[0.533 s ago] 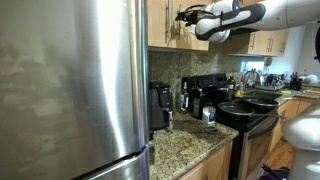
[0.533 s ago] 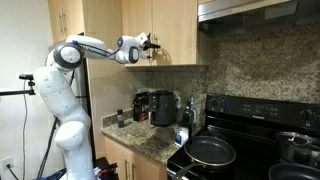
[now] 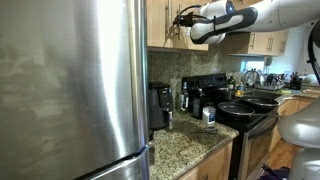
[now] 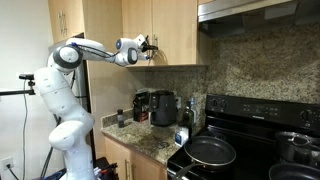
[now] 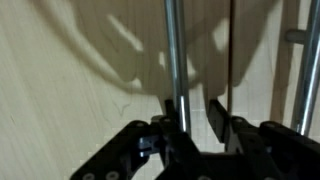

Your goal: Open the right cabinet door and then open the drawer of the air fryer

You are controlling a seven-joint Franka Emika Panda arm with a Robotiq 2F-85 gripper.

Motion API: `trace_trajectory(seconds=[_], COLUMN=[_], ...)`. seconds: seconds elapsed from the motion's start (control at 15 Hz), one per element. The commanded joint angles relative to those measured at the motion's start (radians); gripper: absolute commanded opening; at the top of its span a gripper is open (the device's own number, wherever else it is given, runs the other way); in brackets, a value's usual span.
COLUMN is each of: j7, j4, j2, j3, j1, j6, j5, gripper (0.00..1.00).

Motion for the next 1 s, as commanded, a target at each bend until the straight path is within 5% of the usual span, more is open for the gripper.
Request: trace_trajectory(seconds=[0.0,0.2,0.6,0.67,0.93], j7=[0.006,0.005,0.001,0.009,0.049], j4=[0.034,0.030,0.003,-0.011,-0.124], j2=[0.010,0.005,-0.102,-0.180,-0.311], j3=[0.056,0.057,-0.017,-0.094,-0.170], j1=[-0.083,-0.099,-0.128,-0.087,-0.005], j6=[-0.022,-0.023,-0.099,-0.107,-0.153], j5=[-0.011,-0.007,0.009,0.037,0.135], gripper=[0.11,0.00,0.04,0.04,0.04])
